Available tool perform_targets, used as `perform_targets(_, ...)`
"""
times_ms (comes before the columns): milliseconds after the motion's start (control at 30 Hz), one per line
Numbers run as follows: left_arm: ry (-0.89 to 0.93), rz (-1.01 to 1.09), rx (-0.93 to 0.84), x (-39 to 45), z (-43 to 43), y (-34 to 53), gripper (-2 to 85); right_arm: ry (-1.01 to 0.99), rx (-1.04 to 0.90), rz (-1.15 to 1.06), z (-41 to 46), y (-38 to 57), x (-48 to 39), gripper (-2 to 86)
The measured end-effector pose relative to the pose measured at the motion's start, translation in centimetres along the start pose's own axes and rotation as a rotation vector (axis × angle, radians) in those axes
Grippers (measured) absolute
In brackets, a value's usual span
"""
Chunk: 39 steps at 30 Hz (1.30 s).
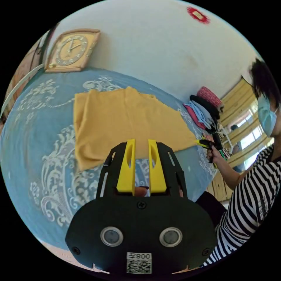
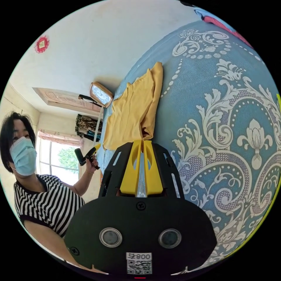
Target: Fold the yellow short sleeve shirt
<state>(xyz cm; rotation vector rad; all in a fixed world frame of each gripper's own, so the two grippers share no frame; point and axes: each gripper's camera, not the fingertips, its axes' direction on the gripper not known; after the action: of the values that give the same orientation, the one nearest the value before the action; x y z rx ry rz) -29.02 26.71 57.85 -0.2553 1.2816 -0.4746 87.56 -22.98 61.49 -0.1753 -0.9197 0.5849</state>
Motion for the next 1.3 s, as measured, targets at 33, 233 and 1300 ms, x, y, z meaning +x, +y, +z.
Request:
perform_targets(33,0.033,0.048,-0.015,1.3,1.4,-0.1,8.1,-0.010,0.003,0.006,-0.1,0.0,0.1,1.0)
perform_targets(233,0.192,0.511,-0.093,15.4,14.3,-0.2,10.5,-0.011,-0.005,0.006,-0.5,-0.4,-0.3,0.7)
perform_targets(1300,-0.264,0.839,-0.123,32.0,35.4,10.4,1.2,0.161,0.010,-0.020,10.1,-17.4,-2.7,10.9)
